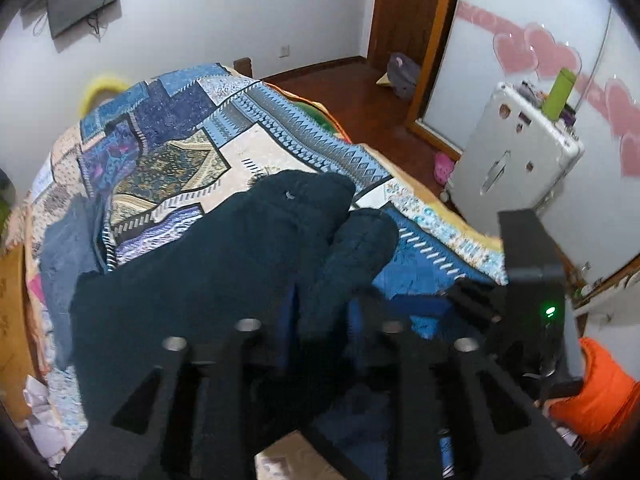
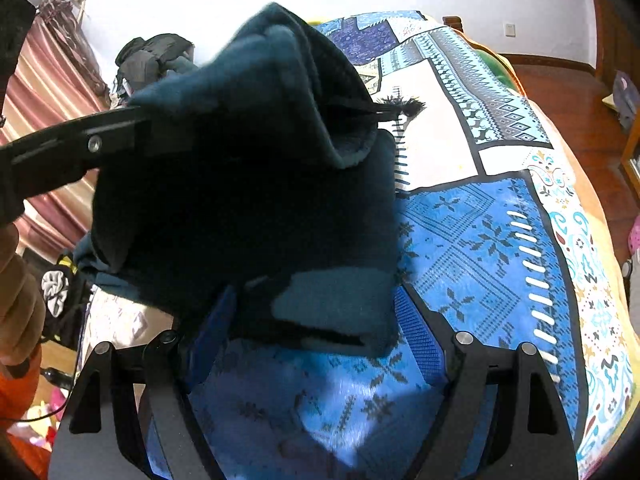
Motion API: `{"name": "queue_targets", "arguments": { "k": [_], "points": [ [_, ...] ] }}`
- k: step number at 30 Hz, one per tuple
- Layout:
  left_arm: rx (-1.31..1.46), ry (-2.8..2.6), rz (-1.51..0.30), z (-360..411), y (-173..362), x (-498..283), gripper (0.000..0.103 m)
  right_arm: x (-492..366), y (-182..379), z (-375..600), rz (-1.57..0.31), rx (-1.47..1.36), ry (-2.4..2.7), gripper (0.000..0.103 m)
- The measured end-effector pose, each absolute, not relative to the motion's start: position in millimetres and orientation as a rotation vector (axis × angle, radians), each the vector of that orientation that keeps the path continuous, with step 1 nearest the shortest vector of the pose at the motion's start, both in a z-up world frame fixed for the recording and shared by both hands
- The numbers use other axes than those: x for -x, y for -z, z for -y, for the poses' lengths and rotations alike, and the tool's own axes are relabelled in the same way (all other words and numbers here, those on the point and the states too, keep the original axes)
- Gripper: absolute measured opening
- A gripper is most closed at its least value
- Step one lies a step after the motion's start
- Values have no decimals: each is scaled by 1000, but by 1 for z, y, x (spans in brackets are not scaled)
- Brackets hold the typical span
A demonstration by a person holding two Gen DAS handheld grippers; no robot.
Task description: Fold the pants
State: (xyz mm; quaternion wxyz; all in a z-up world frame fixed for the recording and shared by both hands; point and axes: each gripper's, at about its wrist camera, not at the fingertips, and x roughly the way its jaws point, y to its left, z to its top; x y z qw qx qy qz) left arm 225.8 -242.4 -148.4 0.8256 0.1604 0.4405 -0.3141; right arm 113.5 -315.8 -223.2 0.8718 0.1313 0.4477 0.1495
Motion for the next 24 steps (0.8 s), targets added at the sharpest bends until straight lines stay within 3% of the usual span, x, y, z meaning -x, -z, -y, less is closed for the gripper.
{"name": "queue_targets", "arguments": {
  "k": [1,4,9,16,24],
  "points": [
    [-352,645,-929,240,148,-225,59,-110,223,313,-937,-263,-304,79],
    [-320,637,-915,228,144,-224,78,-105,222,311,-942,-225,-281,79],
    [-245,622,-890,202,125,-228,82,-103,221,311,-941,-224,-276,79],
    [-216,481,-788,153,98,-270,98,-100,213,306,-923,-237,-281,79],
    [-200,258,-927,91,141,-381,99,-99,215,300,-927,-265,-255,80]
  ]
}}
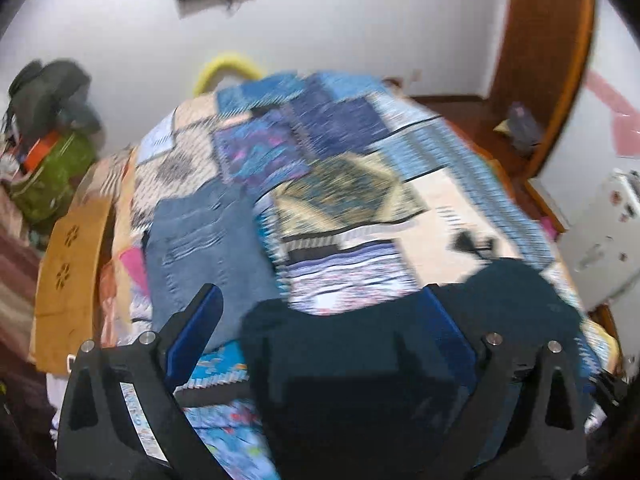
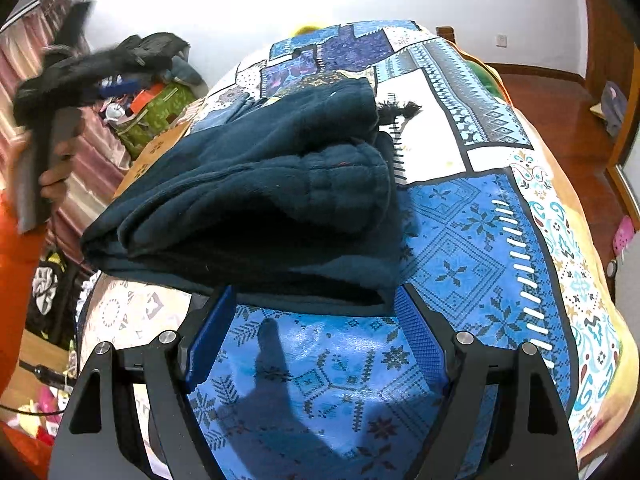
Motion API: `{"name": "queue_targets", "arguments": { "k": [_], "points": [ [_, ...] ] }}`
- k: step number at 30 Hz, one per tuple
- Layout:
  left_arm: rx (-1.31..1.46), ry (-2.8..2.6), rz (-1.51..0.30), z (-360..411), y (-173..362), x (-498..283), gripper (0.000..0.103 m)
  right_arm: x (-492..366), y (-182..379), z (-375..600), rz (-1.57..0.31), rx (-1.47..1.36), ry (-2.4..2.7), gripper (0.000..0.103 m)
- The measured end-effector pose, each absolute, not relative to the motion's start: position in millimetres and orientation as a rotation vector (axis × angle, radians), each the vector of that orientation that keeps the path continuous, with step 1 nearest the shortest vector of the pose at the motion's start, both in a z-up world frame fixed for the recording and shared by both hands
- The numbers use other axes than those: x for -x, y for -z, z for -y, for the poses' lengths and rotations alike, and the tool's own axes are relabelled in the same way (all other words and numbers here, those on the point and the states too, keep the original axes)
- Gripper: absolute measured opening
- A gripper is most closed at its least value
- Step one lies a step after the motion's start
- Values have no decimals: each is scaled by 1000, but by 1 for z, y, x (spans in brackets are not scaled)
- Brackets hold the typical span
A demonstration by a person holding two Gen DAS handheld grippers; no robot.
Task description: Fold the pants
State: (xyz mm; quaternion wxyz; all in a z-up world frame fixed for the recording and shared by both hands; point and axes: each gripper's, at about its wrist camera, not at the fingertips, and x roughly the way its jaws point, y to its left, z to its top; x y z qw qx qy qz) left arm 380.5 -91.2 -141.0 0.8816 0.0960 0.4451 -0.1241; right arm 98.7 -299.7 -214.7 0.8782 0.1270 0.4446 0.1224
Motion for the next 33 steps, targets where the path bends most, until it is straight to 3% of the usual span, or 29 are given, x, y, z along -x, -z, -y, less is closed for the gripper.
{"name": "queue_targets", "arguments": {
  "k": [8,13,33],
  "points": [
    [-266,170,-1127,68,229,-444,99,-101,222,302,-954,-302,-212,80],
    [-383,163,-1199,62,274,-438,100,-104,218,300,-961,-282,-204,79],
    [-124,142,-1186,-40,242,-273,103,-103,183,282,-833,-226,-279,79]
  ]
}}
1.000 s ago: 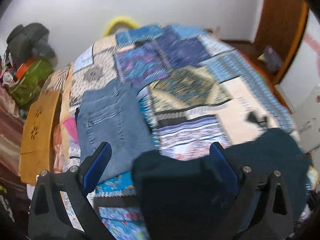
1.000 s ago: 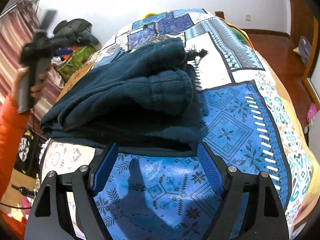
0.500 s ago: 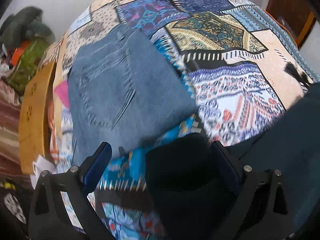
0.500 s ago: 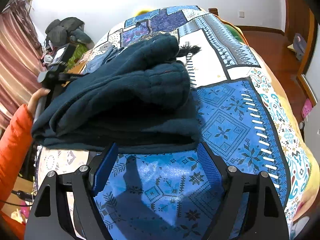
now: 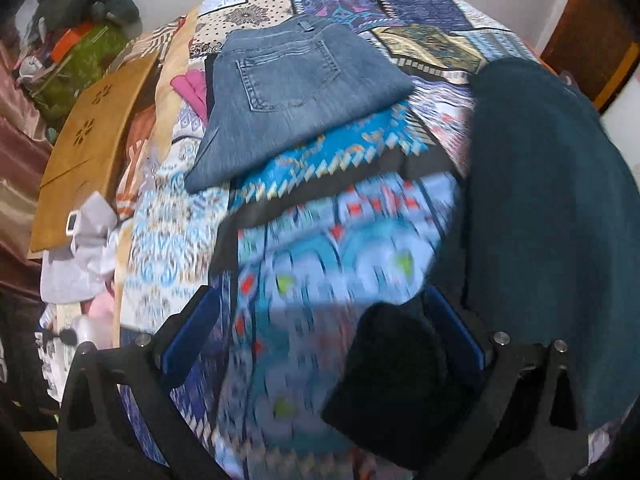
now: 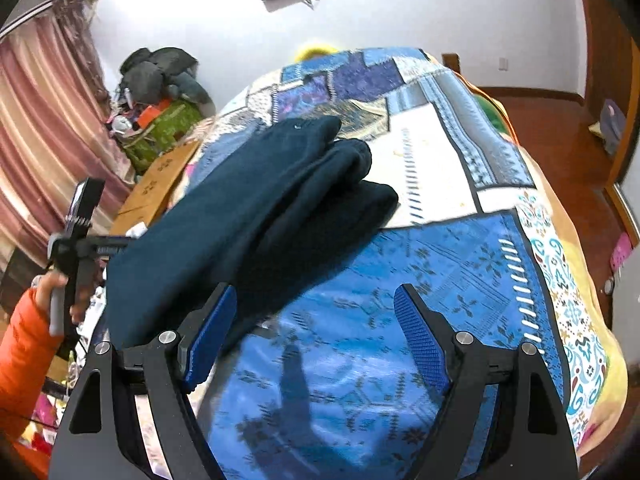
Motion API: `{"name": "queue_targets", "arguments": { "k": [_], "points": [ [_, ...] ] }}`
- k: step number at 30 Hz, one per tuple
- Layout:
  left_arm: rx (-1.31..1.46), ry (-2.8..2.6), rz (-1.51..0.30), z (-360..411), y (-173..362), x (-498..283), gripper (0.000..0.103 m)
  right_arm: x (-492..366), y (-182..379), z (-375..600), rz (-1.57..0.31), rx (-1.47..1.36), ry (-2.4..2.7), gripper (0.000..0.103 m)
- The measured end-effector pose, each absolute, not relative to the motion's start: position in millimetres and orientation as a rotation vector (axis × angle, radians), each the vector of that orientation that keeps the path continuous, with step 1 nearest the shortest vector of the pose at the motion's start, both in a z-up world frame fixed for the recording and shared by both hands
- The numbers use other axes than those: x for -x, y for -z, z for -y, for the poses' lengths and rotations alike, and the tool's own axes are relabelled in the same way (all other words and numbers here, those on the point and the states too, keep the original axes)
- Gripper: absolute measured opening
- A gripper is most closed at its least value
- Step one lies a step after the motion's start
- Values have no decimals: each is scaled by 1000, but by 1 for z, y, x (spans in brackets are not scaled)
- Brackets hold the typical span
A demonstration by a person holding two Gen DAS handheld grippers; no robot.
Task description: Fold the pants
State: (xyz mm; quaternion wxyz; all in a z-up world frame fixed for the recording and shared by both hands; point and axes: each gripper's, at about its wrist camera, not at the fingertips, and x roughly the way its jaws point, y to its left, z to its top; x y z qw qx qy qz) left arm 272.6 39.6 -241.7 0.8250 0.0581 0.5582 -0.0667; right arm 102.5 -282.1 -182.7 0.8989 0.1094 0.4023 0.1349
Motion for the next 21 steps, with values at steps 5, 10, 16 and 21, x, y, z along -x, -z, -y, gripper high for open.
{"name": "queue_targets", "arguments": {
  "k": [5,10,16,21],
  "points": [
    [-137,205,-1143,-24,226,-236,103,-103,184,266,-828,-191,-319,79],
    [-147,299,-1079,0,214,-216,72,-108,194,257,-844,-194,-344,75],
    [-201,356,-1016,22,209,-203,29,-115,204,250,-859,-157,-353,40],
    [-147,327,-1015,15,214,-206,30,-119,216,252,-872,-147,-338,36]
  ]
}}
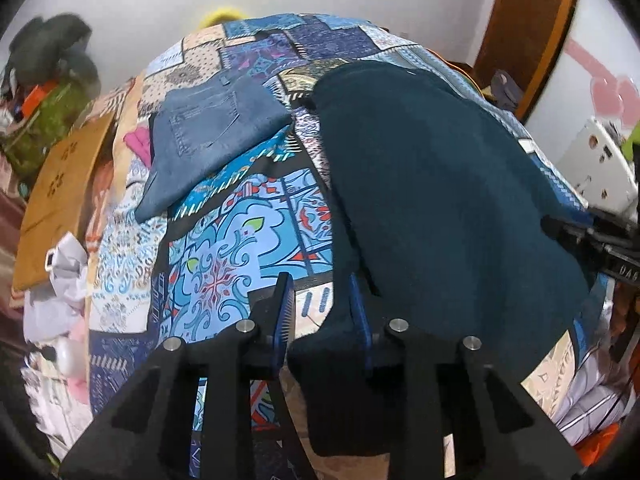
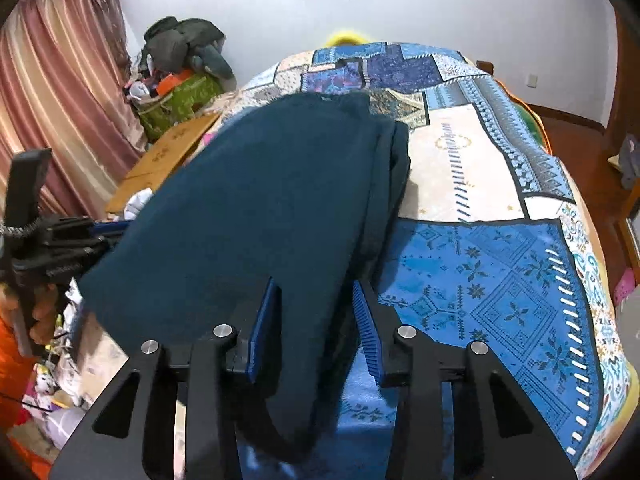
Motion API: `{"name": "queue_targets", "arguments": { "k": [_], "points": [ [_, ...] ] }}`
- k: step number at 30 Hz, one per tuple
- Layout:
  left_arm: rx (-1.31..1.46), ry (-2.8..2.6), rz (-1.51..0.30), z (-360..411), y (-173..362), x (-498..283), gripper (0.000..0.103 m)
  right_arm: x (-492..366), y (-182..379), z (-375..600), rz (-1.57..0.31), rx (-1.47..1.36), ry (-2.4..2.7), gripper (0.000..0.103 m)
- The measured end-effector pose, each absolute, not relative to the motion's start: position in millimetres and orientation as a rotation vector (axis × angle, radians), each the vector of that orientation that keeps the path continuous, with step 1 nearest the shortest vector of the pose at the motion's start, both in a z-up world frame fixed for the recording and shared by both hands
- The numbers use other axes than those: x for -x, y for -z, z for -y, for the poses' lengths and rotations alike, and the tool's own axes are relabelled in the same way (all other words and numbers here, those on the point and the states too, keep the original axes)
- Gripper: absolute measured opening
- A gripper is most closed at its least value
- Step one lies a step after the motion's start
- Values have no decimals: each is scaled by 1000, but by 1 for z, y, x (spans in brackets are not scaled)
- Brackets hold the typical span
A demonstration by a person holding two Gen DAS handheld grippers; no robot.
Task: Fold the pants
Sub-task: 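Grasp the edge of the folded teal pants with the right gripper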
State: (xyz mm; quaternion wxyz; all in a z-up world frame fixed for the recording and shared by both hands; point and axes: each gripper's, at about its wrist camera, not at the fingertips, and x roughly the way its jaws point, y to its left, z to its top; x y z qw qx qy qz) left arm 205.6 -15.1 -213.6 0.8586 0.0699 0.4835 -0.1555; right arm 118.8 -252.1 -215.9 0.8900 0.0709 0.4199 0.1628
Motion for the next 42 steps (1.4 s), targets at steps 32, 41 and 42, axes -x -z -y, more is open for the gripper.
{"name": "queue_targets", "arguments": {
  "k": [32,41,42],
  "points": [
    [-54,486,-1130,75,208,-383,60,-275,193,267,-900,-175,-378,48],
    [-53,520,-1163,91,218,-396,56,-291,206,253,-938,-88,-406,20],
    [-88,508,-1132,93,214,-392,50,-290,205,253,-923,-70,-400,15]
  ]
}}
